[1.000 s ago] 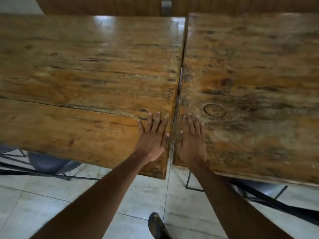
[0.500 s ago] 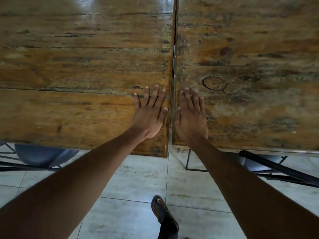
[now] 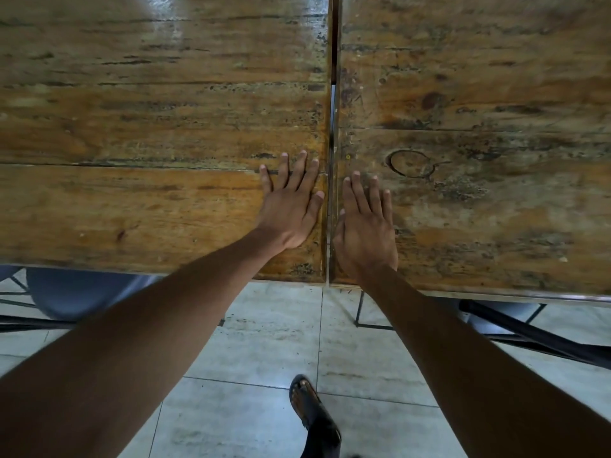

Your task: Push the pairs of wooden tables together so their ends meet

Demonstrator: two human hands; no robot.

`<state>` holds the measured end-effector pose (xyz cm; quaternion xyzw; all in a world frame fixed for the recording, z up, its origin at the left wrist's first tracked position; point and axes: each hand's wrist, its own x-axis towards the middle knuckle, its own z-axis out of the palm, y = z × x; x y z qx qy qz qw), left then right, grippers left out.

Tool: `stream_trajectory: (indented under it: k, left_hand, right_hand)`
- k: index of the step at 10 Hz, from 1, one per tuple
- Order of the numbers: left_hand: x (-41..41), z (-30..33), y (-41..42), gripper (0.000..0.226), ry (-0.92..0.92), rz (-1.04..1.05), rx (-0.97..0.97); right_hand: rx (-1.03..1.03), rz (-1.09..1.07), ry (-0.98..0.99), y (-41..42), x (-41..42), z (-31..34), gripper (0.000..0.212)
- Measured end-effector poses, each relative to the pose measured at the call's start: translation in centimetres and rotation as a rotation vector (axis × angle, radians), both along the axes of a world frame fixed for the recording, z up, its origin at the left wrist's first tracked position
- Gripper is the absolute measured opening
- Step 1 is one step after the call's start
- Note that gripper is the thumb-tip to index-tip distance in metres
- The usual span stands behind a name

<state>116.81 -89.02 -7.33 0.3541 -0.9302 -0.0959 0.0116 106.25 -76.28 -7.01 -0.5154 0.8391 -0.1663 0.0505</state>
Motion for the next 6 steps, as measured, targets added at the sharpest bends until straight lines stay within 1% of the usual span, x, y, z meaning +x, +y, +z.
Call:
stream_trajectory:
  k: [2, 3, 4, 5, 6]
  left_hand:
    - [-0.3, 0.3, 0.5, 0.062, -0.056, 0.021, -0.004]
    - [-0.5, 0.9, 0.3, 0.063, -0.134, 0.029, 0.040]
    - [-0.8, 2.8, 0.2, 0.068, -0.270, 0.004, 0.089]
    - [0.7, 5.9, 1.7, 0.076, -0.281, 0.004, 0.141]
    - [3.9, 8.2, 3.8, 0.076, -0.193, 0.075, 0.165]
  right_hand:
    - [0.011, -0.001, 0.000, 0.0, 0.2, 0.1, 0.058]
    - [0.052, 0.011, -0.031, 0.1, 0.2, 0.6, 0.057]
    - [0.233, 0.038, -0.035, -0.2, 0.0, 2.0, 0.059]
    - [0.453, 0.026, -0.012, -0.8, 0.3, 4.5, 0.063]
    - [0.410, 0.090, 0.022, 0.1, 2.5, 6.8, 0.067]
